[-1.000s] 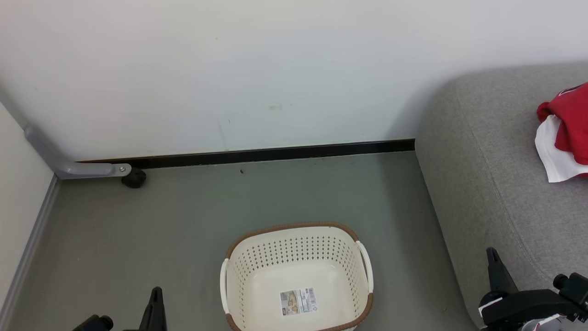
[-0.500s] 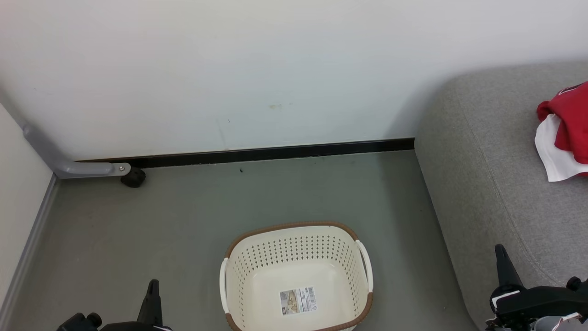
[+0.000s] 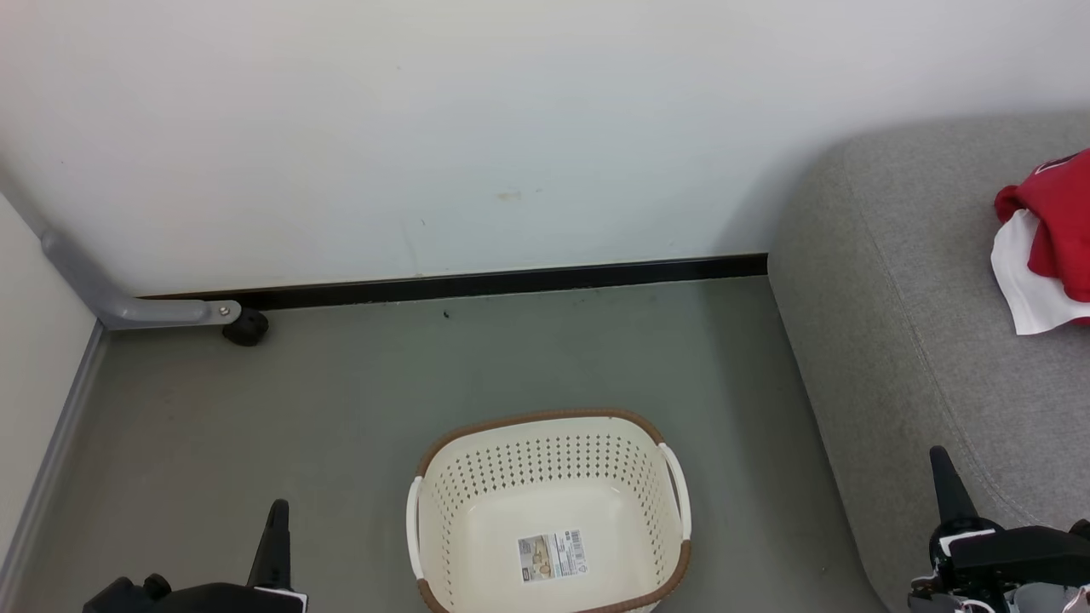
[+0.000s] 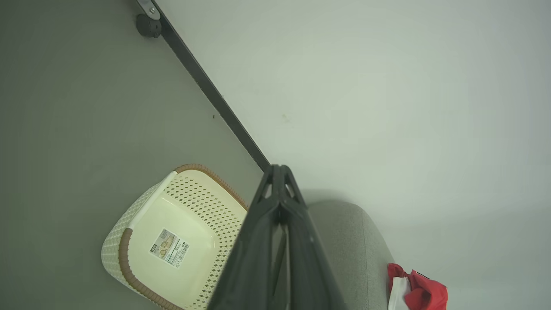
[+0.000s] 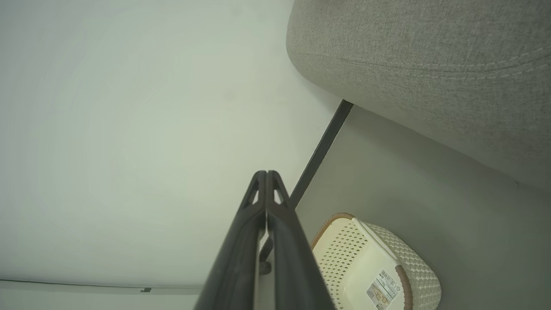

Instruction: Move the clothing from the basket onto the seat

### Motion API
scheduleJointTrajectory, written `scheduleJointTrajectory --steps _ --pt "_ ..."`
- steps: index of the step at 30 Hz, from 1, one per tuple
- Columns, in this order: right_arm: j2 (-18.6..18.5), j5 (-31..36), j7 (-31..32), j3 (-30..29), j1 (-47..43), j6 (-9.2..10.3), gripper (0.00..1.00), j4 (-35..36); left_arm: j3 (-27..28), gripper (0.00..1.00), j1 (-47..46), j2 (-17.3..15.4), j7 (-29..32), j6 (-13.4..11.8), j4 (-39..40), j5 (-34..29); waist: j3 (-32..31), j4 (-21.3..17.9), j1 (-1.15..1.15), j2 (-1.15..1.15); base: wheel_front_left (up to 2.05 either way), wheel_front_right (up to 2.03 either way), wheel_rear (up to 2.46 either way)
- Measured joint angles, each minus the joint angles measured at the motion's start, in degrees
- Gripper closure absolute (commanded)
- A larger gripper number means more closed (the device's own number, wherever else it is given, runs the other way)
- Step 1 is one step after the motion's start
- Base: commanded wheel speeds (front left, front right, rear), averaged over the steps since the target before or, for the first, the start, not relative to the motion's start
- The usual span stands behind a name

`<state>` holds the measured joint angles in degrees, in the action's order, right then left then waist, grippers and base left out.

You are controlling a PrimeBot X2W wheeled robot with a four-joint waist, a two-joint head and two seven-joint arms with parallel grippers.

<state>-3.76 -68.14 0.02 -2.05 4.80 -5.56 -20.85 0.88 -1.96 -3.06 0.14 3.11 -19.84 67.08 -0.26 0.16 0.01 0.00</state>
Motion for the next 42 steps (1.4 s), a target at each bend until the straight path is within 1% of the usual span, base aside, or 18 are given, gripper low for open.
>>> scheduleJointTrajectory --steps 12,15,18,22,27,31,33,42 --pt "0.37 -8.69 2.52 -2.18 0.00 -0.49 1.00 1.23 1.47 1.00 -0.51 0.30 2.40 1.51 0.82 8.87 0.14 -0.06 0.00 0.00 0.00 0.00 0.00" --pt "0.53 -10.73 3.03 -2.70 0.01 -0.51 1.00 1.60 1.91 1.00 -0.72 0.36 2.93 1.55 0.99 11.20 0.17 -0.08 0.00 0.00 0.00 0.00 0.00" --pt "0.69 -12.84 3.54 -3.21 0.01 -0.53 1.00 1.91 2.23 1.00 -1.19 0.38 3.63 2.42 1.24 13.10 0.20 -0.09 0.00 0.00 0.00 0.00 0.00" --pt "0.81 -15.85 4.49 -3.98 0.01 -0.81 1.00 2.20 2.75 1.00 -1.38 0.41 4.33 2.56 1.52 16.23 0.25 -0.11 0.00 0.00 0.00 0.00 0.00" --pt "1.02 -19.41 5.50 -4.82 0.01 -1.00 1.00 2.72 3.42 1.00 -1.60 0.51 5.41 3.45 1.79 19.87 0.30 -0.14 0.00 0.00 0.00 0.00 0.00" --pt "1.13 -22.29 6.05 -5.54 0.01 -1.01 1.00 3.16 3.92 1.00 -1.90 0.59 6.03 3.54 2.12 23.06 0.35 -0.16 0.00 0.00 0.00 0.00 0.00" --pt "1.16 -23.16 6.47 -5.81 0.02 -1.03 1.00 3.23 4.05 1.00 -2.15 0.60 6.35 3.97 2.24 23.63 0.35 -0.16 0.00 0.00 0.00 0.00 0.00" --pt "1.25 -23.18 6.47 -5.86 0.02 -1.08 1.00 3.33 4.08 1.00 -2.35 0.65 6.35 3.97 2.31 23.68 0.36 -0.16 0.00 0.00 0.00 0.00 0.00"
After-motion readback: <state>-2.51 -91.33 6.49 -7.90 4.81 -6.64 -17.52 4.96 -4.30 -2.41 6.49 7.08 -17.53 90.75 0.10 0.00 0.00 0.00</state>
